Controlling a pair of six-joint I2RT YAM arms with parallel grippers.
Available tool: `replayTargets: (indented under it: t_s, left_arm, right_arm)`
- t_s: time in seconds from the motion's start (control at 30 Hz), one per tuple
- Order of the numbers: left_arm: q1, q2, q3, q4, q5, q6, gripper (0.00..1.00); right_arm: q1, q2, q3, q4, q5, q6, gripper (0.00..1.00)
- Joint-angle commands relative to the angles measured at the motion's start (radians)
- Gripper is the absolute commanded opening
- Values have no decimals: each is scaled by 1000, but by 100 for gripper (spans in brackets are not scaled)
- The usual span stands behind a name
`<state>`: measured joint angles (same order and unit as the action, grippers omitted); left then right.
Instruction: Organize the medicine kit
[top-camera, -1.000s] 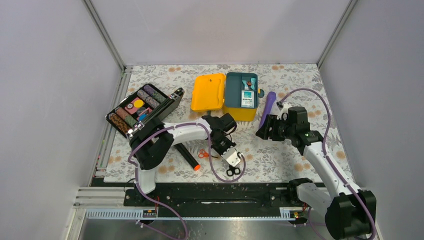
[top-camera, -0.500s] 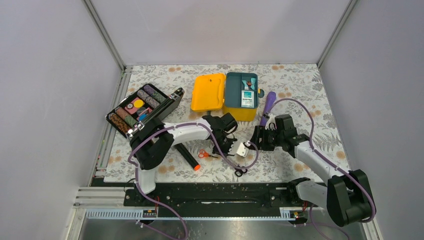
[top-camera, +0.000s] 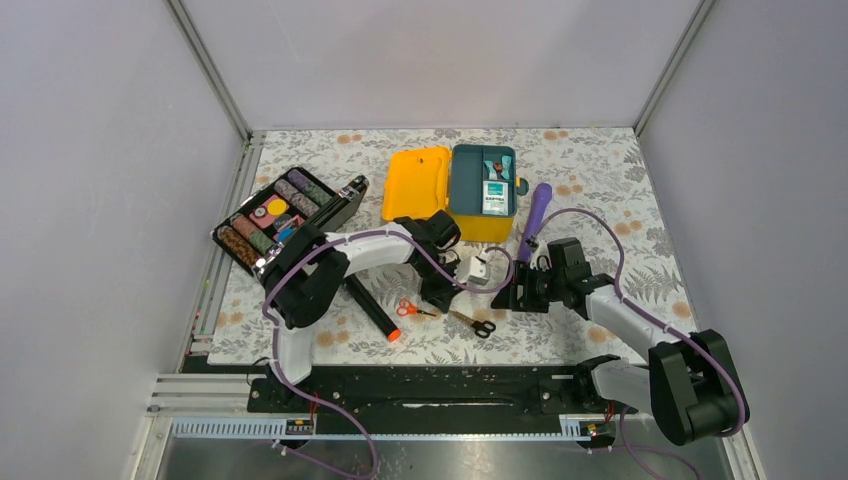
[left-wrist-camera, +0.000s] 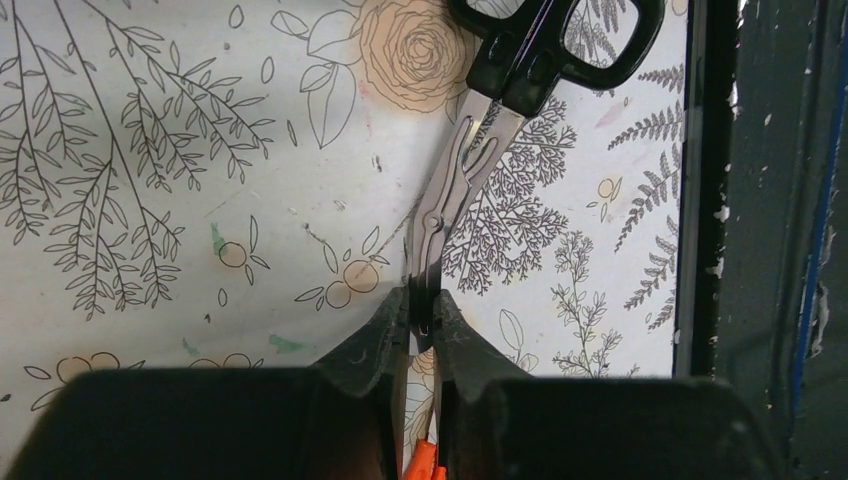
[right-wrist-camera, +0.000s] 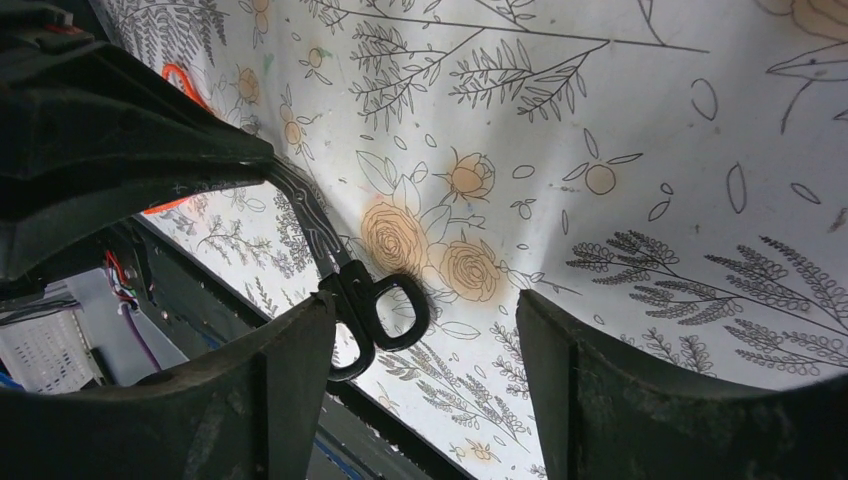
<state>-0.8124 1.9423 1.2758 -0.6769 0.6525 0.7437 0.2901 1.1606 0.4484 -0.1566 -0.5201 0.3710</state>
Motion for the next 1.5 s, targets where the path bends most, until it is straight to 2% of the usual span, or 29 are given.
replayTargets:
  t_s: [0.0, 0.33, 0.5, 0.63, 0.77, 0.9, 1.07, 1.13, 1.23, 1.47]
  left_arm:
    - [16, 53, -6, 7, -4, -54, 0]
    - [42, 76, -2, 51, -2, -119, 0]
    - [46, 74, 1, 50, 3, -119, 0]
    - [48, 69, -7, 45, 11, -117, 0]
    - [55, 65, -19, 48, 20, -109, 0]
    - [60, 80, -6, 37, 29, -104, 0]
    - [65, 90, 5, 33, 33, -106, 0]
    - [65, 93, 6, 32, 40, -110, 0]
    - [66, 100, 12, 21, 55, -113, 0]
    - [67, 112, 25, 18, 62, -121, 0]
  right_arm:
    - [7, 10, -18, 50, -78, 14, 74]
    - [6, -29, -53, 73, -147, 7, 78]
    - [6, -139, 3, 89, -264, -97, 83]
    - [6, -184, 111, -58, -320, -299, 84]
    - [25, -244, 189, -261, -306, -711, 79]
    - [75, -330, 117, -299, -229, -1055, 70]
    - [110, -482, -45, -232, -254, -1359, 69]
    - [131, -530, -100, -209, -259, -1411, 69]
    - [189, -547, -142, -127, -220, -1396, 68]
    - [317, -396, -164, 5, -84, -1399, 67]
